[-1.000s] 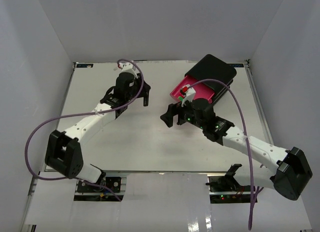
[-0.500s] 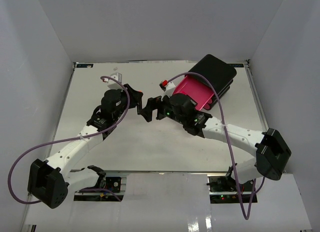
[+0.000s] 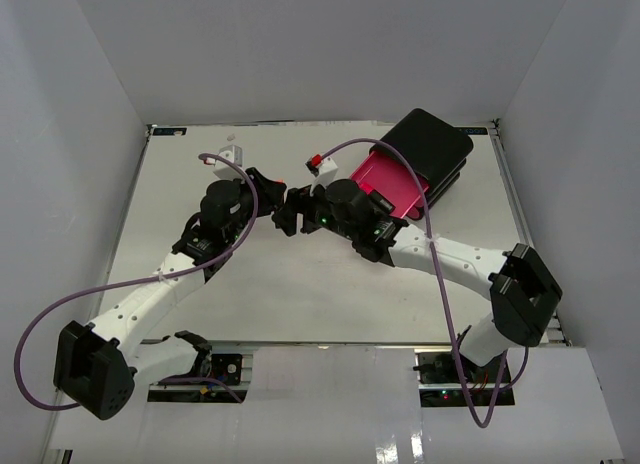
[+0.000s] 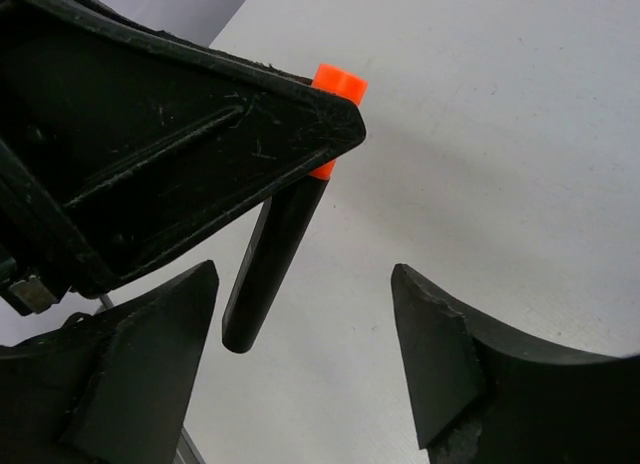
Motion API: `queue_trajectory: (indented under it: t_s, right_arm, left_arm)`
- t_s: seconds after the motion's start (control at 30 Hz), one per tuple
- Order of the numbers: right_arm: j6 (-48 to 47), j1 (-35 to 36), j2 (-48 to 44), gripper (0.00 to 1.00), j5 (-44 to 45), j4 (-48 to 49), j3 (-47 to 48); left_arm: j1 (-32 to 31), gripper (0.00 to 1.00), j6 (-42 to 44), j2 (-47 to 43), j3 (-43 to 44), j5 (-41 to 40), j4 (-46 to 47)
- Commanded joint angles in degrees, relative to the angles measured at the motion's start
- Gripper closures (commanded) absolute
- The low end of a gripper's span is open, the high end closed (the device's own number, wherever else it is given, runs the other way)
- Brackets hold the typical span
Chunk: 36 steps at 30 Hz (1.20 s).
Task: Sort the stationery into containers
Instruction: Pick up the pen from the center of the board.
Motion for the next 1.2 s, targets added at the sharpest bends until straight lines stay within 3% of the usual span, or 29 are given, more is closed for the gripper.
queue_trajectory:
  t_s: [0.0,0.3,0.6,0.7,0.87,0.93,1.17]
  right_arm:
    - [0.34,0.26,0.78,0.26,-0.88,3.87,3.1]
    - [0.7,0.26,2.28,0.5,-0.89,5.19,4.24]
    - [0.7,0.26,0.79,0.87,1.57,5.28,3.01]
    - [0.87,0.08,0.09,0.92,2.1,5.2,1.79]
    - [-0.7,-0.53,-1.84,0.92,4.03,3.27,-1.29]
    - [-3.24,-0.97,-2.55,0.92,6.92,0.46,-2.87]
    - [-17.03,-5.36,-8.17,0.92,14.58,-10.61,-5.34]
  left_arm:
    - [-0.37,0.88,-0.42,-1.85,-0.47,0.34,1.5]
    - [-0.89,0.88,0.02,-2.12,-0.99,0.78,2.38]
    - [-1.07,0.87,0.37,-2.47,-1.61,1.92,3.17]
    - [-1.07,0.76,0.72,-2.56,-1.78,2.36,3.52]
    - [-1.07,0.26,2.39,-3.08,-2.05,1.66,4.05]
    - [-1.07,0.13,3.09,-3.69,-1.44,0.09,3.26]
    - [-0.98,0.07,9.68,-6.6,0.06,-5.1,1.24]
